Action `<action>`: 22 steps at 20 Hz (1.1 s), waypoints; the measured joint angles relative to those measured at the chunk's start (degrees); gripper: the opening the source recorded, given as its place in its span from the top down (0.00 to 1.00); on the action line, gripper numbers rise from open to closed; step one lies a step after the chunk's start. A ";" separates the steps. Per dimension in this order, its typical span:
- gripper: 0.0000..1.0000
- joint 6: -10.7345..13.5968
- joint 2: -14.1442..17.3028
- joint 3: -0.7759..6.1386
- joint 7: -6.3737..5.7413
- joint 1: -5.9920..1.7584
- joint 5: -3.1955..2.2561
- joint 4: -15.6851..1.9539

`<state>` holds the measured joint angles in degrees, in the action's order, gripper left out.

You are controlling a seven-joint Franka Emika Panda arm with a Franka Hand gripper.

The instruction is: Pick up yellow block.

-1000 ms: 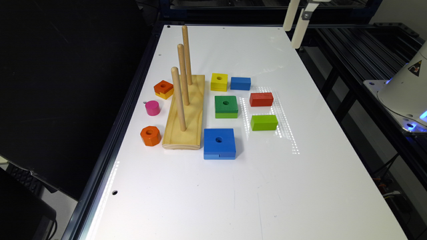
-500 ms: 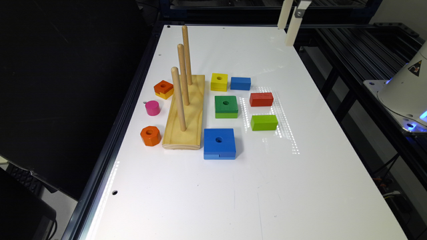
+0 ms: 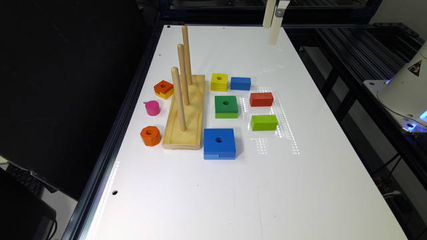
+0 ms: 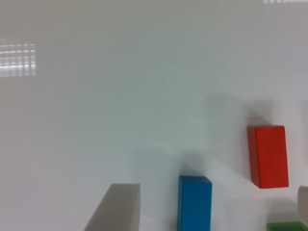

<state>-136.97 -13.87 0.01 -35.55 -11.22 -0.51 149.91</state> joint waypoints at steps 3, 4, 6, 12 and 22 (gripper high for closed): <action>0.00 0.00 0.00 0.00 0.04 -0.07 0.00 0.00; 0.00 0.00 0.00 -0.01 0.15 -0.19 0.00 -0.02; 0.00 0.00 0.00 -0.02 0.76 -0.77 0.00 -0.15; 0.00 -0.01 3.84 -0.04 2.98 -2.93 0.00 -4.54; 0.00 -0.01 7.74 0.27 3.06 -2.97 0.03 -8.45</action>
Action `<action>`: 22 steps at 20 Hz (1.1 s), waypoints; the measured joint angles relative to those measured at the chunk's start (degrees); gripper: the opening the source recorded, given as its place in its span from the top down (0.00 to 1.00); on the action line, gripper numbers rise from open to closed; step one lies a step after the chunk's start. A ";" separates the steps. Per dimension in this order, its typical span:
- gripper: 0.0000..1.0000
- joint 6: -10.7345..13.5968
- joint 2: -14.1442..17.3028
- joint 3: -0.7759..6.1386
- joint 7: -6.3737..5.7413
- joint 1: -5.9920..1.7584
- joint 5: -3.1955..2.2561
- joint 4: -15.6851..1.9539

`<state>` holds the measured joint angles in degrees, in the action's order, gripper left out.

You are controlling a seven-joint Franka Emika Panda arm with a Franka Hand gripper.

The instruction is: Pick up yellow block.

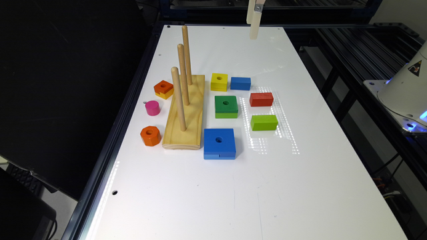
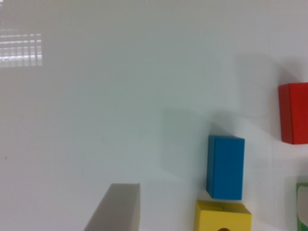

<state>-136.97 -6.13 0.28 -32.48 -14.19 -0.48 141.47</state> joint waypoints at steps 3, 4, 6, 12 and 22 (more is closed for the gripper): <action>0.00 0.00 1.76 0.51 -0.23 0.12 0.09 -2.11; 0.00 0.01 2.47 0.63 -0.26 0.12 0.09 -2.80; 0.00 0.01 4.00 0.86 -0.34 0.12 0.12 -4.44; 0.00 0.04 6.90 1.23 -0.42 0.12 0.13 -7.37; 0.00 -0.81 8.42 1.36 -0.46 0.11 0.14 -7.49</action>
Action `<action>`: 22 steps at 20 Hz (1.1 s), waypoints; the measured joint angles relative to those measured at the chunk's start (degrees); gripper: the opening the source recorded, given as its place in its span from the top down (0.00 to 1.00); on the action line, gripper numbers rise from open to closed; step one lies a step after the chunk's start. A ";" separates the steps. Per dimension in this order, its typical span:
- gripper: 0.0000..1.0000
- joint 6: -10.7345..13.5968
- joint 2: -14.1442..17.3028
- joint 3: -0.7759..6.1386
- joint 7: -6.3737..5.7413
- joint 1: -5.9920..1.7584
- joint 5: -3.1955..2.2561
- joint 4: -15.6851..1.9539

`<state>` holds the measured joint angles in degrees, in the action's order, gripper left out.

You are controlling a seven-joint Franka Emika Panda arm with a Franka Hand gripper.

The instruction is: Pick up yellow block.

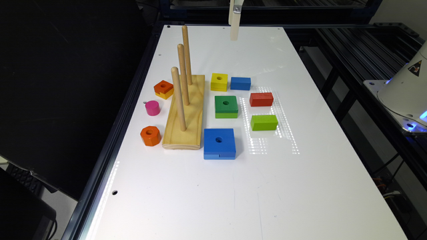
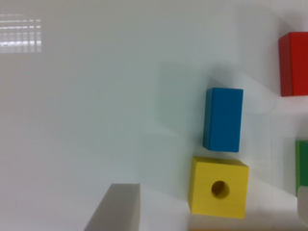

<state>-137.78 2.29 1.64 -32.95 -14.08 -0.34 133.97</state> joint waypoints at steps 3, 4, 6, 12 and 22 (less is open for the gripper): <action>0.00 -0.84 1.09 0.07 -0.03 0.00 0.00 -0.07; 0.00 -0.84 1.13 0.13 -0.08 0.01 0.01 -0.11; 0.00 -0.84 1.13 0.22 -0.14 0.00 0.01 -0.14; 0.00 -0.83 1.22 1.14 -1.00 0.03 0.07 -0.59; 0.00 -2.06 4.07 1.93 -1.87 0.00 0.06 -1.91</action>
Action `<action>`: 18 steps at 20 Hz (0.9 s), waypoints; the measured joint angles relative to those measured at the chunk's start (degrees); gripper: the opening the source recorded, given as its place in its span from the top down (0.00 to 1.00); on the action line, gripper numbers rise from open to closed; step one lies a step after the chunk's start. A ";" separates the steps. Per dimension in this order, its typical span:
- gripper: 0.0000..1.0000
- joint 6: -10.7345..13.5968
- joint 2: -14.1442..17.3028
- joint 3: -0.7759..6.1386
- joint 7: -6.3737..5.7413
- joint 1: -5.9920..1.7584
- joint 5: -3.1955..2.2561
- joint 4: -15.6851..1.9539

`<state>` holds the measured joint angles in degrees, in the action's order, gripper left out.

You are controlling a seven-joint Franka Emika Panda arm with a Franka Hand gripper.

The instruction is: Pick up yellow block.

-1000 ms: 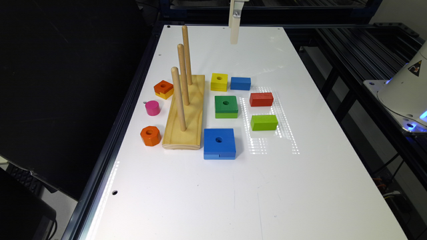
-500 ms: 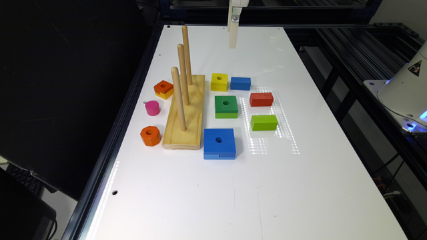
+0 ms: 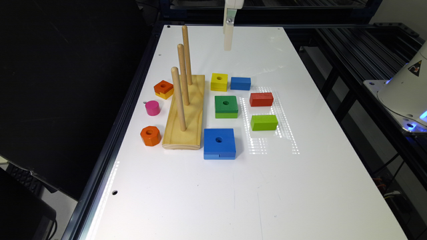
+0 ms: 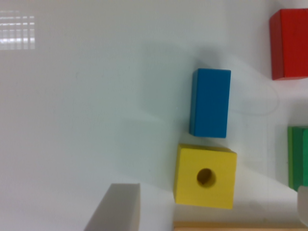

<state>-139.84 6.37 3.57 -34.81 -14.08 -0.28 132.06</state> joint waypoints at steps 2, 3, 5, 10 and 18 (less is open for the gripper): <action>0.00 -1.42 1.58 0.00 0.00 -0.01 0.00 -0.04; 0.00 -1.99 2.25 0.00 0.00 -0.01 -0.01 -0.14; 0.00 -2.26 2.72 -0.01 0.00 -0.01 -0.01 -0.34; 0.00 -2.26 2.78 -0.01 0.00 -0.02 -0.01 -0.39; 0.00 -5.65 6.62 -0.03 0.00 -0.02 -0.03 -0.50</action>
<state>-145.49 12.99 3.54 -34.81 -14.11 -0.31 131.56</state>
